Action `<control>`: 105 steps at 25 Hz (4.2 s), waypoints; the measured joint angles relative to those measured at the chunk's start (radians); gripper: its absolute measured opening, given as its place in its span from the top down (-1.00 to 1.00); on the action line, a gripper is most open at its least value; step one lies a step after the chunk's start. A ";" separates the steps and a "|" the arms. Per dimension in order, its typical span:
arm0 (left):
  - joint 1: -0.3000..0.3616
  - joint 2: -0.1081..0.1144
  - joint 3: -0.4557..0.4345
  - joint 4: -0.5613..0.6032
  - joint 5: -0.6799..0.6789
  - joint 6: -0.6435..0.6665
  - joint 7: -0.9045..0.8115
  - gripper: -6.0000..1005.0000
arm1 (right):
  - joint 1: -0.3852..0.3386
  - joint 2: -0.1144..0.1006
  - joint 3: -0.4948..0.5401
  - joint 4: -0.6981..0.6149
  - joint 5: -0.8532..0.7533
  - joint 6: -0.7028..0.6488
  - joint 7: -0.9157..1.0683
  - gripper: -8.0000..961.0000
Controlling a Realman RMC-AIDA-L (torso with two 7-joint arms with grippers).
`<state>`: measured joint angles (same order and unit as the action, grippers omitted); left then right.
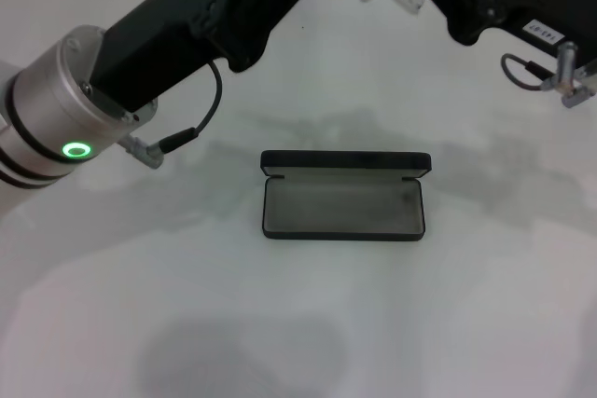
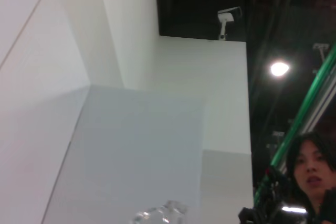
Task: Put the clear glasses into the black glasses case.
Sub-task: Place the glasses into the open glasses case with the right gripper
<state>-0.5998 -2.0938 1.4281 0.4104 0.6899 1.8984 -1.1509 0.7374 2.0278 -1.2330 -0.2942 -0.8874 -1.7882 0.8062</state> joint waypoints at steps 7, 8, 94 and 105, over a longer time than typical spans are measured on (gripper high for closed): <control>0.000 0.000 0.001 -0.024 -0.036 -0.046 -0.008 0.87 | 0.008 -0.001 -0.037 -0.003 -0.001 0.018 -0.007 0.90; 0.000 0.000 0.001 -0.028 -0.044 -0.055 -0.012 0.87 | 0.009 -0.001 -0.041 -0.003 -0.001 0.020 -0.009 0.90; 0.281 0.305 -0.087 0.030 0.087 0.001 -0.023 0.87 | -0.379 -0.060 -0.069 -0.986 -0.667 0.300 0.752 0.90; 0.372 0.225 -0.335 0.138 0.298 0.017 -0.082 0.87 | -0.370 -0.007 -0.321 -1.299 -1.189 0.339 1.141 0.90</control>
<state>-0.2280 -1.8689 1.0934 0.5484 0.9876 1.9154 -1.2330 0.3675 2.0212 -1.5537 -1.5930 -2.0761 -1.4490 1.9472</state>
